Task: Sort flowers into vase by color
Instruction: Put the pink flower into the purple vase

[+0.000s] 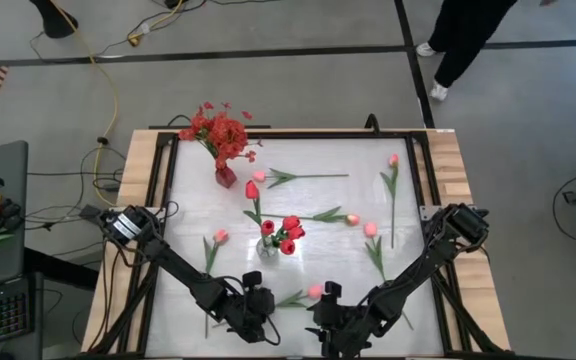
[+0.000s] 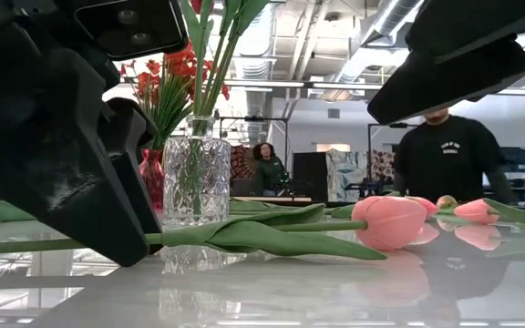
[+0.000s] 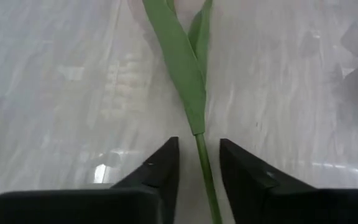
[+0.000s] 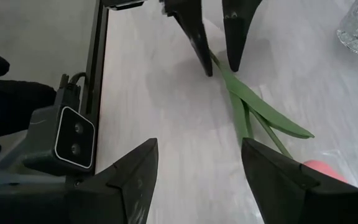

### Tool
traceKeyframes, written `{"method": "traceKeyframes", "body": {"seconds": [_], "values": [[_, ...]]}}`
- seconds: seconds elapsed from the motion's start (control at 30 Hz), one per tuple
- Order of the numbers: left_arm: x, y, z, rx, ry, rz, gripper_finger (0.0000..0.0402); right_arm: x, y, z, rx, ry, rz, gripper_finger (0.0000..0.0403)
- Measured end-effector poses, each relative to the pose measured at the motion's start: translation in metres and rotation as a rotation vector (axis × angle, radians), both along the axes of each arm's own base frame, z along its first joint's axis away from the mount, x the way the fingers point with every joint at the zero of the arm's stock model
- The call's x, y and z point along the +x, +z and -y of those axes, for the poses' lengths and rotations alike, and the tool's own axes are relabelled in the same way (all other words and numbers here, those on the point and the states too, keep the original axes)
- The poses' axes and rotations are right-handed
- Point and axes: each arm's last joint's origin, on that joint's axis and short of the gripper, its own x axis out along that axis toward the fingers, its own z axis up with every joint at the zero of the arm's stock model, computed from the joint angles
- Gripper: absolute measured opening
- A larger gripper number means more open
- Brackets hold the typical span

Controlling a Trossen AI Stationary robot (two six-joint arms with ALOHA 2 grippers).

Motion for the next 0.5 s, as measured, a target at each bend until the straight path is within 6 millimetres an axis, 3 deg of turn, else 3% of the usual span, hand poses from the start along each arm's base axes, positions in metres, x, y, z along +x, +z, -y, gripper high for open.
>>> {"method": "traceKeyframes", "body": {"seconds": [0.23, 0.5], "values": [[0.0, -0.0002, 0.0002, -0.003, -0.003, -0.002, 0.0008, 0.0, 0.0, -0.0001, 0.014, -0.007, -0.002, 0.0258], [0.0024, -0.0002, -0.0032, 0.005, -0.004, -0.003, 0.0002, -0.004, -0.0001, -0.0046, 0.035, -0.008, -0.005, 0.0258]]}}
